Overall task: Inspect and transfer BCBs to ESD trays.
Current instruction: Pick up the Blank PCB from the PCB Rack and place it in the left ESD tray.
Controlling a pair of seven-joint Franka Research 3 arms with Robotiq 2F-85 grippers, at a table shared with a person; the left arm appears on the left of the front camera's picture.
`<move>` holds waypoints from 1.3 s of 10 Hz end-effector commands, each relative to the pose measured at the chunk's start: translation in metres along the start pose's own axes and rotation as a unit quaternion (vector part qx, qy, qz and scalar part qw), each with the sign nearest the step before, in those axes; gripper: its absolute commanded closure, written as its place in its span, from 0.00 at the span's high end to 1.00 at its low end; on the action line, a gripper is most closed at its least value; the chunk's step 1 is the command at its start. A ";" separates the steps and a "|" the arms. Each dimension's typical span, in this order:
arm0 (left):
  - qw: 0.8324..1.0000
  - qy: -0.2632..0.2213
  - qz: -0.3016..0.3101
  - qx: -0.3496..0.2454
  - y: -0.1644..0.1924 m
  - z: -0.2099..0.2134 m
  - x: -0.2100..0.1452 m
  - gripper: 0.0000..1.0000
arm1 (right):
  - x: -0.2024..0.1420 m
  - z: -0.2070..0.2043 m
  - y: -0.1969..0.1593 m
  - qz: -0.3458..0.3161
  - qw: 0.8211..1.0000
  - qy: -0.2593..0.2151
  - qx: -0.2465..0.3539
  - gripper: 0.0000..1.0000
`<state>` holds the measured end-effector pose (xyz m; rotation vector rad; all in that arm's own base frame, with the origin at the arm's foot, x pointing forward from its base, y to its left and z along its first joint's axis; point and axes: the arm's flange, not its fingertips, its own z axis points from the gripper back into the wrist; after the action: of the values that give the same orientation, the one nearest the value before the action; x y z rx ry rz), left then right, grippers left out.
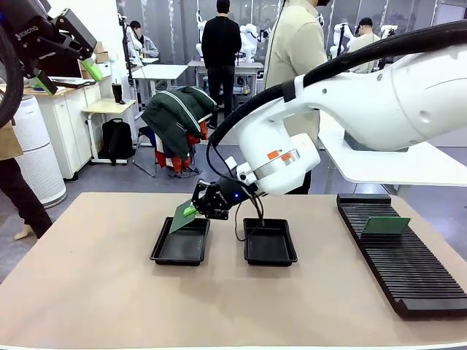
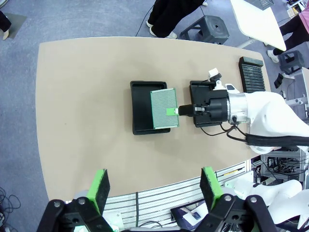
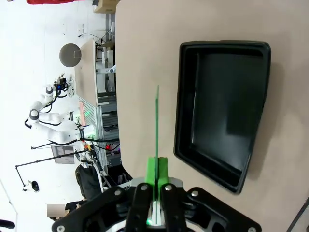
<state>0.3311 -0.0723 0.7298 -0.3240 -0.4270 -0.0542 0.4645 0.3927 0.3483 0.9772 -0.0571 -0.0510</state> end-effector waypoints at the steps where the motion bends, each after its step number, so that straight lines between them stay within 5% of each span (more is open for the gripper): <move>1: 1.000 0.001 0.002 0.000 0.002 -0.001 0.000 1.00 | 0.000 -0.020 -0.010 0.009 1.000 -0.018 0.008 0.03; 13: 1.000 0.001 0.002 0.000 0.002 -0.001 0.000 1.00 | 0.012 -0.074 -0.041 -0.021 0.999 -0.024 -0.036 0.03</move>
<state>0.3311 -0.0723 0.7298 -0.3240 -0.4270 -0.0542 0.4791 0.4241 0.2756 0.9139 -0.0609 -0.0972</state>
